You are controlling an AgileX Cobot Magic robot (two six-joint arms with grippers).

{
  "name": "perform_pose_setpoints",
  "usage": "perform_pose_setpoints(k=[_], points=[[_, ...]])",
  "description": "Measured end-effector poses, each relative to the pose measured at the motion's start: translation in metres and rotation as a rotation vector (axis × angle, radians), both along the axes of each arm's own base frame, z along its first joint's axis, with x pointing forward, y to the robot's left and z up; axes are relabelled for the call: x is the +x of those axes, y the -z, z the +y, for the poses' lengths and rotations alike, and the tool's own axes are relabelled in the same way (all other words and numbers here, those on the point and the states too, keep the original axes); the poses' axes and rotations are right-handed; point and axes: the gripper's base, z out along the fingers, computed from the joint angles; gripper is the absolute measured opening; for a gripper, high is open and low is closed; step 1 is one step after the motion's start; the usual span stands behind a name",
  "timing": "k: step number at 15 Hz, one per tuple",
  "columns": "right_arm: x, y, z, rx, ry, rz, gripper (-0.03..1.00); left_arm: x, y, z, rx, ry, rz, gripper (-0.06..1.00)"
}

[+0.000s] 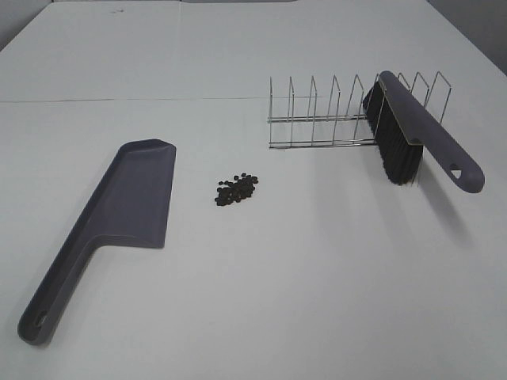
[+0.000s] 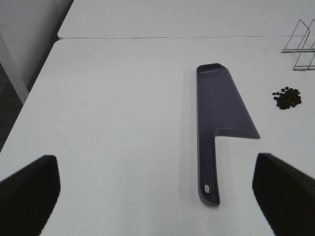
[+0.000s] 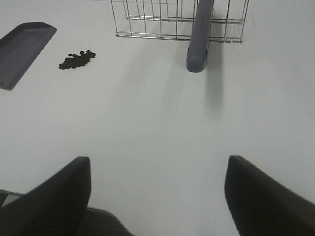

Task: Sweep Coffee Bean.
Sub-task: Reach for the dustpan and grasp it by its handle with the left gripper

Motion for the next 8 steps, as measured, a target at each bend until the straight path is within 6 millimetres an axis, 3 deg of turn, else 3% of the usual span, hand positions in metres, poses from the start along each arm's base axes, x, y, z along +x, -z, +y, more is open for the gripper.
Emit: perform_pose_setpoints(k=[8], points=[[0.0, 0.0, 0.0, 0.0, 0.0, 0.0, 0.67, 0.0, 0.0, -0.0001, -0.001, 0.001, 0.0, 0.99]])
